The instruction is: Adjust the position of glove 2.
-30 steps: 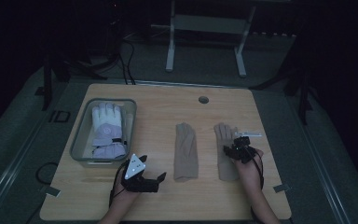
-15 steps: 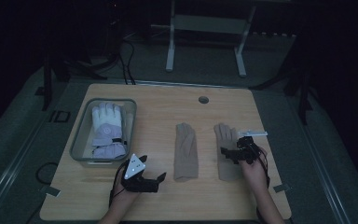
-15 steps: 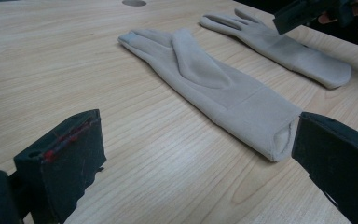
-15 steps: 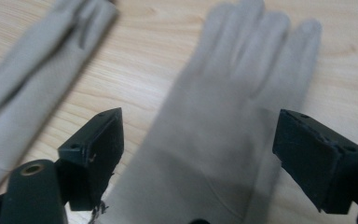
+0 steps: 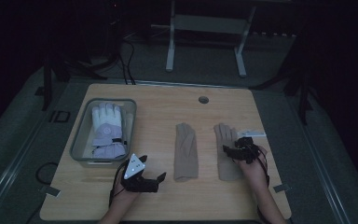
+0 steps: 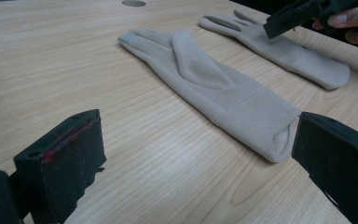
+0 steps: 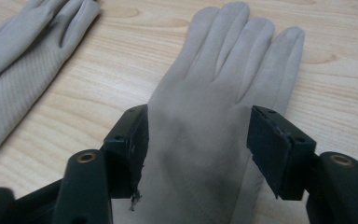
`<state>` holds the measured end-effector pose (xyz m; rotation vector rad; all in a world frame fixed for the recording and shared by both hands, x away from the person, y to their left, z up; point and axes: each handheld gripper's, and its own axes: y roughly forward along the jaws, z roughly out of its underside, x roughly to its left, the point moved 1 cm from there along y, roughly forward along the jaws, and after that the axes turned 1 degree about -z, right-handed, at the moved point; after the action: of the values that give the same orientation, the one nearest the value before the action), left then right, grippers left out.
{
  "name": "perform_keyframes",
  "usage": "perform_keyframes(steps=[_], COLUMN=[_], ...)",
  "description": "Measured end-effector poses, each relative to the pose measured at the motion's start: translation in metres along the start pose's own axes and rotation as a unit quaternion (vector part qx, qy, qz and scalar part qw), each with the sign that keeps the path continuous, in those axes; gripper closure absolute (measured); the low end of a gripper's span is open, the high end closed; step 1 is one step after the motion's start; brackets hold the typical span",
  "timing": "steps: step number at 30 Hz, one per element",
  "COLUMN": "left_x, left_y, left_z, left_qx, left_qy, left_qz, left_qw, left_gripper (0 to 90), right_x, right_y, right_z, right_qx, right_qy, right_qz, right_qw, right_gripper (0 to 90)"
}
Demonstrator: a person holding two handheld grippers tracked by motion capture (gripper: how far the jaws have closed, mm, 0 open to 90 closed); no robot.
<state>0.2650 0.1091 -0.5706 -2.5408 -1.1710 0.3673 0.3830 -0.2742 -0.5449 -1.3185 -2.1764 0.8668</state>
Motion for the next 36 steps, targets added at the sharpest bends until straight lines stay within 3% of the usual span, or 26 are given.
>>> perform_keyframes(steps=[6,8,12,13,15,21,26,30,36], left_x=[0.000,0.000,0.000,0.000,0.000,0.000,0.000,-0.001,0.000], left_y=[0.000,0.000,0.000,0.000,0.000,0.000,0.001,0.001,0.001], left_z=[0.000,0.000,0.000,0.000,0.000,0.001,0.001,0.001,0.000], left_qx=[0.000,0.001,0.001,0.001,0.001,0.001,0.003,0.007,0.003], left_qy=[0.000,0.000,0.001,0.001,0.000,-0.002,-0.002,0.002,0.002], left_qz=[0.000,0.000,0.000,0.000,-0.001,0.000,0.000,0.001,0.002], left_qw=[1.0000,1.0000,1.0000,1.0000,1.0000,1.0000,1.0000,1.0000,1.0000], left_gripper=[2.7,2.7,2.7,2.7,2.7,2.7,2.7,2.7,2.7], right_x=[0.000,0.001,0.003,0.003,0.002,0.002,0.007,0.015,0.032], right_y=[0.013,0.013,0.013,0.013,0.013,0.010,-0.004,-0.016,-0.031], right_z=[0.005,0.007,0.007,0.007,0.005,0.003,-0.009,-0.020,-0.036], right_qx=[0.014,0.008,0.008,0.009,0.013,0.012,-0.001,-0.013,-0.030], right_qy=[-0.013,-0.017,-0.001,-0.006,0.005,0.013,0.022,0.026,0.027], right_qz=[0.015,0.024,0.043,0.048,0.049,0.047,0.042,0.027,0.033], right_qw=[0.9997,0.9995,0.9990,0.9988,0.9987,0.9987,0.9989,0.9992,0.9986], right_gripper=[42.3,49.1,66.6,71.0,75.8,78.7,78.9,78.9,78.8])
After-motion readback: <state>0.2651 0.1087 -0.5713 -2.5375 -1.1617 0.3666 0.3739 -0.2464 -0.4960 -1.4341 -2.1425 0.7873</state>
